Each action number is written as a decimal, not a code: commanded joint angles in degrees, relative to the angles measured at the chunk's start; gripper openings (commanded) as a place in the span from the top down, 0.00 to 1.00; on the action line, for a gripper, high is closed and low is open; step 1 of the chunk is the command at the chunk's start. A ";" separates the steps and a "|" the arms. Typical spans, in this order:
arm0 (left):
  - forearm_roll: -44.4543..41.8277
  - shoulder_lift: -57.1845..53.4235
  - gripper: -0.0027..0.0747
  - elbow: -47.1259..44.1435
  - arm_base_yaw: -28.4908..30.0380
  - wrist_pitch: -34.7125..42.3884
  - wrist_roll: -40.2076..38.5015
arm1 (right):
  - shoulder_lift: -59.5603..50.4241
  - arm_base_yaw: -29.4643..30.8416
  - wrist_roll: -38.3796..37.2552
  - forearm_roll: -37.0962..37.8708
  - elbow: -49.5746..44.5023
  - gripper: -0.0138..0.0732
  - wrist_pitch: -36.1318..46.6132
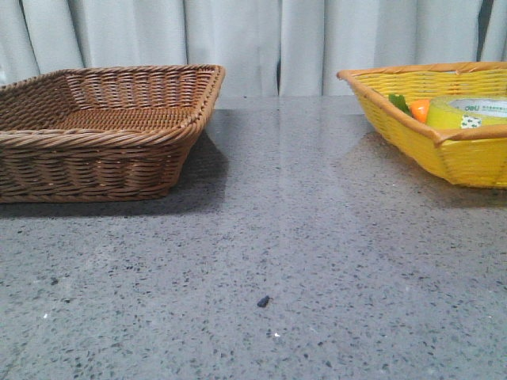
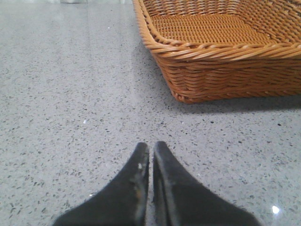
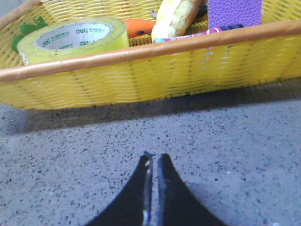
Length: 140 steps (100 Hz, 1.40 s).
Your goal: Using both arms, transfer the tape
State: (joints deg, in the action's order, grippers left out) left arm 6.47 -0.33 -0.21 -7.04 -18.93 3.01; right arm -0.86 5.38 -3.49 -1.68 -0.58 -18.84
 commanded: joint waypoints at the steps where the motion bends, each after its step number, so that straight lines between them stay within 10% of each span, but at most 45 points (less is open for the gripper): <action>1: 0.30 -1.68 0.99 -0.53 0.09 2.96 -0.32 | -0.84 0.25 0.53 0.08 -1.23 0.93 1.15; 140: -4.55 -1.68 0.99 -0.53 0.09 14.55 -0.32 | -0.84 0.25 0.53 -0.74 -1.23 0.93 3.88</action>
State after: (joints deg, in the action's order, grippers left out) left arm 1.36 -0.33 -0.21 -7.04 -9.83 3.01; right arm -0.86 5.38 -3.49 -1.82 -0.58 -18.82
